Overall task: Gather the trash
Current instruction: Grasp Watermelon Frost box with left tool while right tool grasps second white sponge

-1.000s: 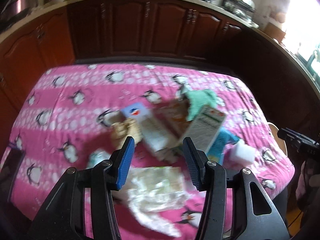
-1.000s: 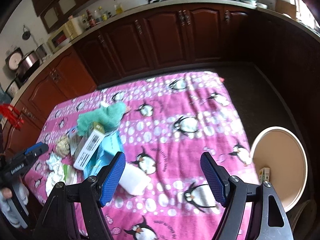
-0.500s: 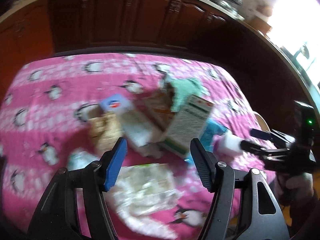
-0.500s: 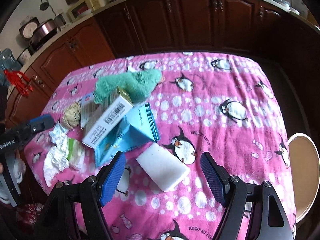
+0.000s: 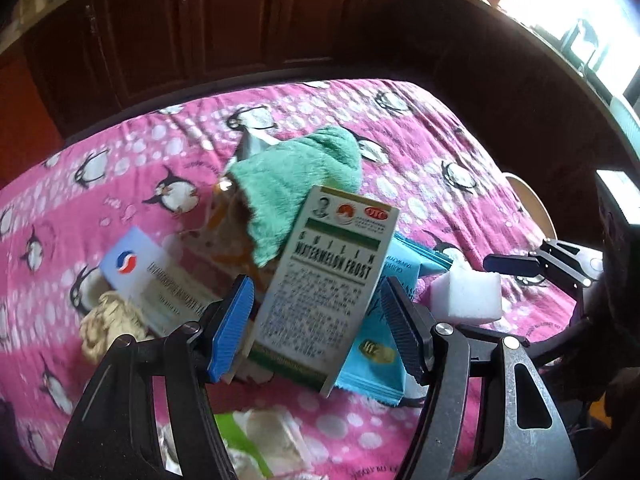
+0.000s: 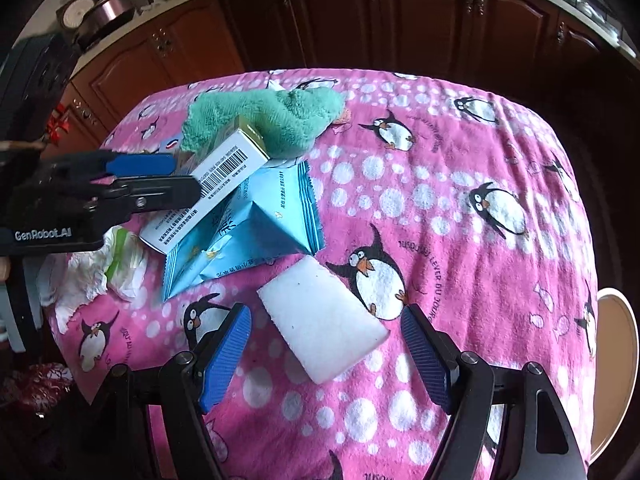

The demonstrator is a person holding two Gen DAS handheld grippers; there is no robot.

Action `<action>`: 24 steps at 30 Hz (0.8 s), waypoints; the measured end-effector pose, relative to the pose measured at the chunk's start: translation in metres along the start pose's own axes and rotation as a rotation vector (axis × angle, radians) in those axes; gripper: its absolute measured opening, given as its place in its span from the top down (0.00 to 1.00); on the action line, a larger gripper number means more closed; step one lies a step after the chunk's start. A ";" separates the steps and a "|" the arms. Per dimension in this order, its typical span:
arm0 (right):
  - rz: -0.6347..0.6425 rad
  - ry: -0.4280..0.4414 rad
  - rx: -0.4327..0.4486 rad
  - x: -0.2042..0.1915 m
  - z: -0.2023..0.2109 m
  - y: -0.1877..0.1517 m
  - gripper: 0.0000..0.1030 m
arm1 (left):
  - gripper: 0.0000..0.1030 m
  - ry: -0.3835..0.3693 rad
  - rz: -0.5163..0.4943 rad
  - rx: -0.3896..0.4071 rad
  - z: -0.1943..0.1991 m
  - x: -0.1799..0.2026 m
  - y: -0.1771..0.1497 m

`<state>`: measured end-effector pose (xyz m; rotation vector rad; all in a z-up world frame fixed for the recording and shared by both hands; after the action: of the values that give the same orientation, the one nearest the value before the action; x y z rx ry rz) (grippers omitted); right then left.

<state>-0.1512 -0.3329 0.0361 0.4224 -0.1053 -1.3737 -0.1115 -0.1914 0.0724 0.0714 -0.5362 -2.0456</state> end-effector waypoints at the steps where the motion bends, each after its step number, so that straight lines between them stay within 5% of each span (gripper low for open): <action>1: -0.001 0.003 0.001 0.001 -0.001 0.001 0.27 | 0.37 0.004 -0.007 -0.010 -0.003 0.001 0.001; 3: -0.009 0.005 -0.005 0.001 -0.002 0.000 0.31 | 0.37 0.018 -0.015 -0.025 -0.009 0.003 0.002; 5: -0.037 0.021 -0.012 0.004 -0.005 -0.002 0.52 | 0.40 0.019 -0.020 -0.025 -0.011 0.005 0.002; 8: -0.065 0.040 0.005 0.007 -0.003 -0.007 0.56 | 0.43 0.009 -0.014 -0.002 -0.008 0.005 0.000; 24: -0.101 0.069 0.100 0.002 0.037 -0.015 0.58 | 0.51 0.051 0.018 0.087 0.032 0.010 -0.013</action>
<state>-0.1759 -0.3456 0.0647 0.5646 -0.0977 -1.4560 -0.1356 -0.1830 0.0975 0.1695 -0.5922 -1.9966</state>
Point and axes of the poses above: each gripper's, at about its wrist camera, not at the fingertips, and z roughly against the way its jaws point, x to its right, y to its top, the point moved 1 cm from there along -z, roughly the way its jaws point, and after that the axes turned 5 degrees about -x, right-handed, at the moved point
